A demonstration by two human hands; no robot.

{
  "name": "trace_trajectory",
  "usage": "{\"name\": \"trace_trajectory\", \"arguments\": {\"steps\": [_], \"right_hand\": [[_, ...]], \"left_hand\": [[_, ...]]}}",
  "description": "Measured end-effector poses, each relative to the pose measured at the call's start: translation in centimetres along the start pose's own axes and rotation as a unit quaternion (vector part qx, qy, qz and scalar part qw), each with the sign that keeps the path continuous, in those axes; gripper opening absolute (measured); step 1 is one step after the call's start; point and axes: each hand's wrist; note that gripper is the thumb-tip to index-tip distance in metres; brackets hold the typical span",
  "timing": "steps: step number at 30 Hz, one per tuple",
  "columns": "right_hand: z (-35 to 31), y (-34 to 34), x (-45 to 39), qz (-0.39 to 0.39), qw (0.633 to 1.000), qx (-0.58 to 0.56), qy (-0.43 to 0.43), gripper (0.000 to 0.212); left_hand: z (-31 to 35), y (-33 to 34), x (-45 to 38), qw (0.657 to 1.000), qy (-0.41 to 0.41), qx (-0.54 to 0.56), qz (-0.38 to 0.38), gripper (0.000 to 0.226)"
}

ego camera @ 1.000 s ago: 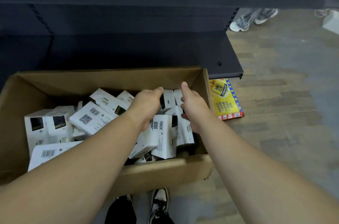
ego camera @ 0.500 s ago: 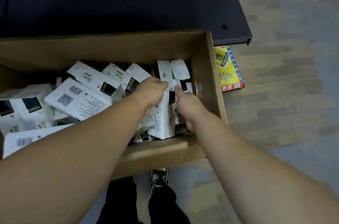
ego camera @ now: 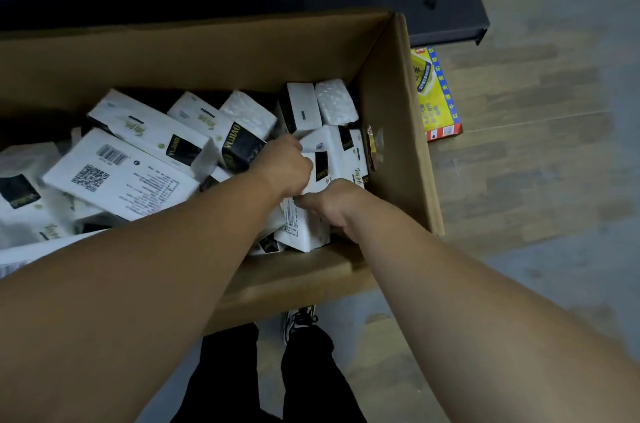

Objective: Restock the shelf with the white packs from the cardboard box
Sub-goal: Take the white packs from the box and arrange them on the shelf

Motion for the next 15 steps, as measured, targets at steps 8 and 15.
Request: {"name": "trace_trajectory", "arguments": {"steps": [8, 15], "right_hand": [[-0.6, 1.5, -0.9, 0.022, 0.994, 0.111, 0.000, 0.069], [-0.6, 3.8, -2.6, 0.084, 0.984, 0.158, 0.018, 0.082]], "left_hand": [[-1.7, -2.3, 0.6, 0.998, -0.001, -0.067, -0.011, 0.030], [-2.9, -2.5, 1.2, 0.998, -0.006, -0.061, 0.003, 0.027]]}}
Point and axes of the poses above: each hand's wrist, its own x-axis away from the middle knuckle, its own y-axis out of the palm, z = x × y, and after that the axes turned 15 degrees about y, right-handed
